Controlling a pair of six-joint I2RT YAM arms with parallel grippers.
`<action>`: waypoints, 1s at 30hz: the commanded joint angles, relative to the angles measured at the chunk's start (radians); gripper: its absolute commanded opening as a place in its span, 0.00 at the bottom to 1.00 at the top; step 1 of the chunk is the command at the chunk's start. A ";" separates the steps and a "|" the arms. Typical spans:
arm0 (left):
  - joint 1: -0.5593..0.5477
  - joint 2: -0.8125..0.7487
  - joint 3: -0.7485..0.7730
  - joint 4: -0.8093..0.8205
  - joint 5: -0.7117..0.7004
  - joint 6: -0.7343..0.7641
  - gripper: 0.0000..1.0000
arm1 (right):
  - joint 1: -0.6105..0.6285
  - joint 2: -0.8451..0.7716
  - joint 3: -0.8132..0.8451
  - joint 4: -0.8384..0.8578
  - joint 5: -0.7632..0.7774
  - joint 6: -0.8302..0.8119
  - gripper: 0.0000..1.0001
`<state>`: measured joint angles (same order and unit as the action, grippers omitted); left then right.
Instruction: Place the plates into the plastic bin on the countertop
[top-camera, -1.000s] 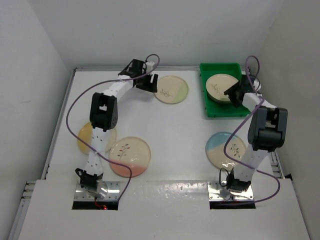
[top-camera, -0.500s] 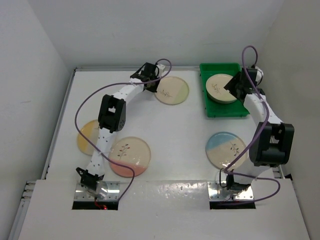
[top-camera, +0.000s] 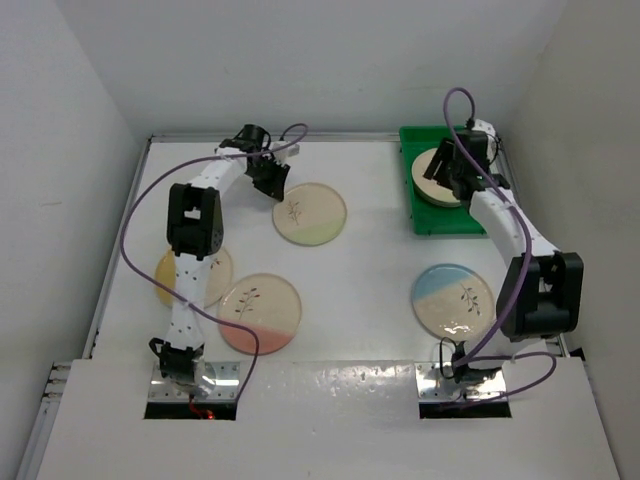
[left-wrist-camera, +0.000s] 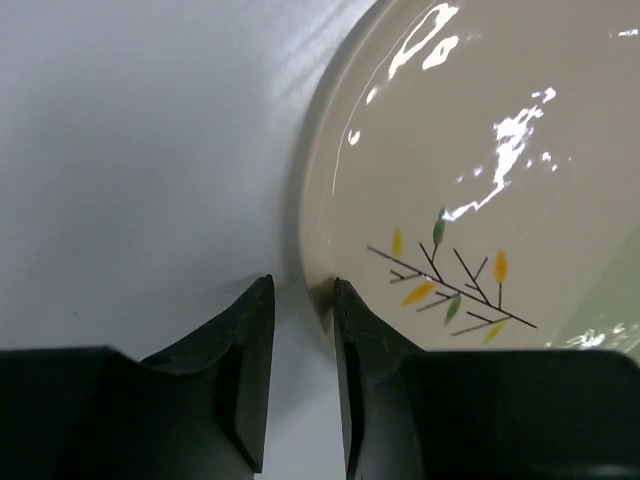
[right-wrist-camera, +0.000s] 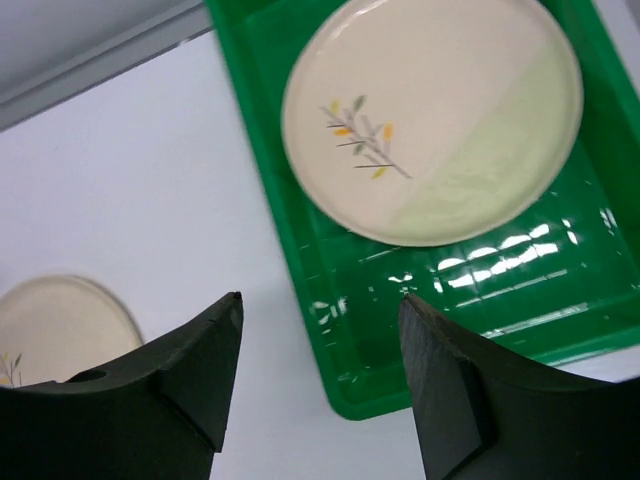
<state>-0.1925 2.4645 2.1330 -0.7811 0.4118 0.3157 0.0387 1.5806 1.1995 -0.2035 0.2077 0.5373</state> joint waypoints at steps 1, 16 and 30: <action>-0.007 0.044 -0.080 -0.207 -0.013 0.077 0.32 | 0.081 -0.002 0.074 0.043 -0.007 -0.127 0.64; -0.076 -0.300 -0.126 -0.070 0.150 0.221 0.00 | 0.210 0.403 0.286 -0.160 -0.749 -0.284 0.81; -0.108 -0.351 -0.206 -0.017 0.130 0.171 0.00 | 0.245 0.579 0.152 0.153 -1.007 -0.024 0.65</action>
<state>-0.3111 2.1437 1.9358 -0.8410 0.5217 0.4862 0.2718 2.1609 1.3823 -0.1562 -0.7044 0.4438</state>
